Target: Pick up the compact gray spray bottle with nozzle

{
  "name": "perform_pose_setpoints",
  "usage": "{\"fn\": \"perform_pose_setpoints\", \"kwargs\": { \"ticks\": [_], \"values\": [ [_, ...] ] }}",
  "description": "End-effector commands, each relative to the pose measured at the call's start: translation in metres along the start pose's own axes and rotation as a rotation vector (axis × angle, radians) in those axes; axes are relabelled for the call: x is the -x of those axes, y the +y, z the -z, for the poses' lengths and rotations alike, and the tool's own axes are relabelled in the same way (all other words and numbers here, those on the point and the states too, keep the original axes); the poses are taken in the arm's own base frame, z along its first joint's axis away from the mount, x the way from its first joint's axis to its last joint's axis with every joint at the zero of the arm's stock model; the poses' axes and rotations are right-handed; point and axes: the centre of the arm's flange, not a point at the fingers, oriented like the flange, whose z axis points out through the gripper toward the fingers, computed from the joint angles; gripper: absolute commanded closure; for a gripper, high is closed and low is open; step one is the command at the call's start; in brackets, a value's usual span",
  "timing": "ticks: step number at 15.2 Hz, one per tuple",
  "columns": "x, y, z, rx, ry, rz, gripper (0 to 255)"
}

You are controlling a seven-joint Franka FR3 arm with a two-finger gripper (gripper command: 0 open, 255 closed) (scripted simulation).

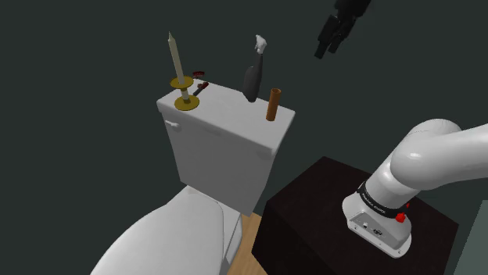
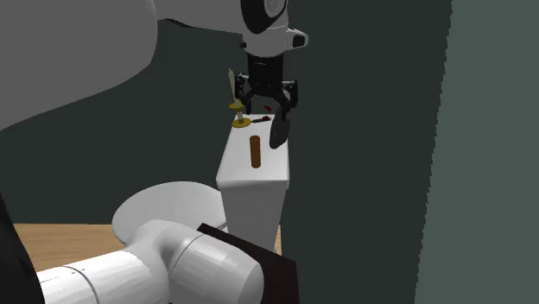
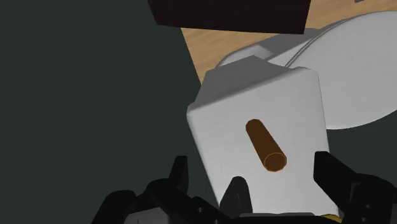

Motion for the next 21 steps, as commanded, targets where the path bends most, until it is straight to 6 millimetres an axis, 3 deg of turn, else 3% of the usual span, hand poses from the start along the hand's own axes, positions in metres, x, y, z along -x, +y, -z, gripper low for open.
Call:
{"fn": "perform_pose_setpoints", "kwargs": {
  "ticks": [1,8,16,17,21],
  "values": [
    [0.000,0.000,0.000,0.000,0.000,0.000,0],
    [-0.095,-0.010,-0.011,-0.011,-0.027,-0.138,0],
    [-0.203,-0.005,-0.027,-0.024,-0.057,-0.296,0],
    [-0.147,-0.035,0.000,-0.035,-0.214,-0.583,0],
    [-0.171,-0.024,-0.015,-0.049,-0.150,-0.606,0]
  ]
}}
